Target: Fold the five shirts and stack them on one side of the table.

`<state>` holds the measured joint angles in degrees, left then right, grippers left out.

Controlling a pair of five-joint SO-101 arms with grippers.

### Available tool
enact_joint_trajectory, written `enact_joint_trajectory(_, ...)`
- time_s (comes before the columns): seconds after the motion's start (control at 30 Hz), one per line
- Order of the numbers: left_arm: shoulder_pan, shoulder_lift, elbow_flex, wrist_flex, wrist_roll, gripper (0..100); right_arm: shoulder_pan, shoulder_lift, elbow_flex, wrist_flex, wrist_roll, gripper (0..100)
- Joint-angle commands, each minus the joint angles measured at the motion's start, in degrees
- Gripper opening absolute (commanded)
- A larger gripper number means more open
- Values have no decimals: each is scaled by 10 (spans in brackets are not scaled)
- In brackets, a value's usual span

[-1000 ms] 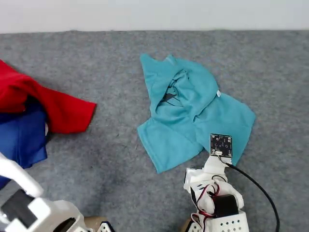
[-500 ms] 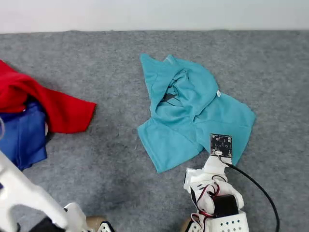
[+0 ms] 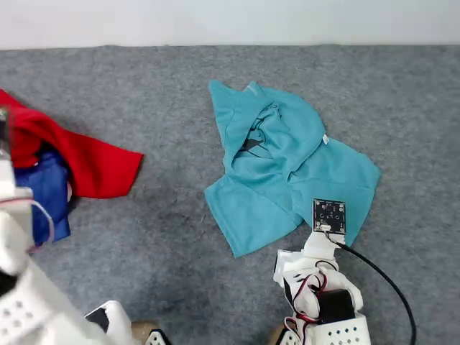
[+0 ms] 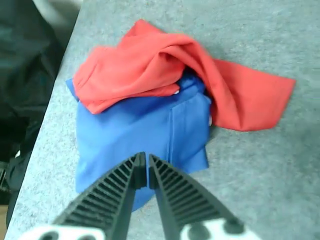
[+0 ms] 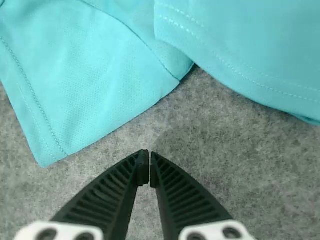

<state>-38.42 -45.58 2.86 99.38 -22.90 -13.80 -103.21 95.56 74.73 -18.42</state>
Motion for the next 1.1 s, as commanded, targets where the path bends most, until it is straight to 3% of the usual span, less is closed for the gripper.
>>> enact_joint_trajectory(0.0, 8, -71, 42, 8, 6, 14, -4, -6, 9, 5, -5, 11)
enact_joint_trajectory(0.43, 8, -223, 179, 9, 6, 14, 0, -7, 8, 5, -3, 15)
enact_joint_trajectory(0.57, 6, -245, 197, 10, 6, 14, 5, -7, -15, -6, 93, 16)
enact_joint_trajectory(0.77, 5, -276, 225, 10, 6, 14, 67, -7, -68, -80, 265, 10)
enact_joint_trajectory(0.9, 4, -300, 240, 10, 6, 14, 83, 0, -122, -47, 300, 14)
enact_joint_trajectory(1.07, 4, -329, 267, 10, 6, 14, 53, 43, -194, 9, 324, 12)
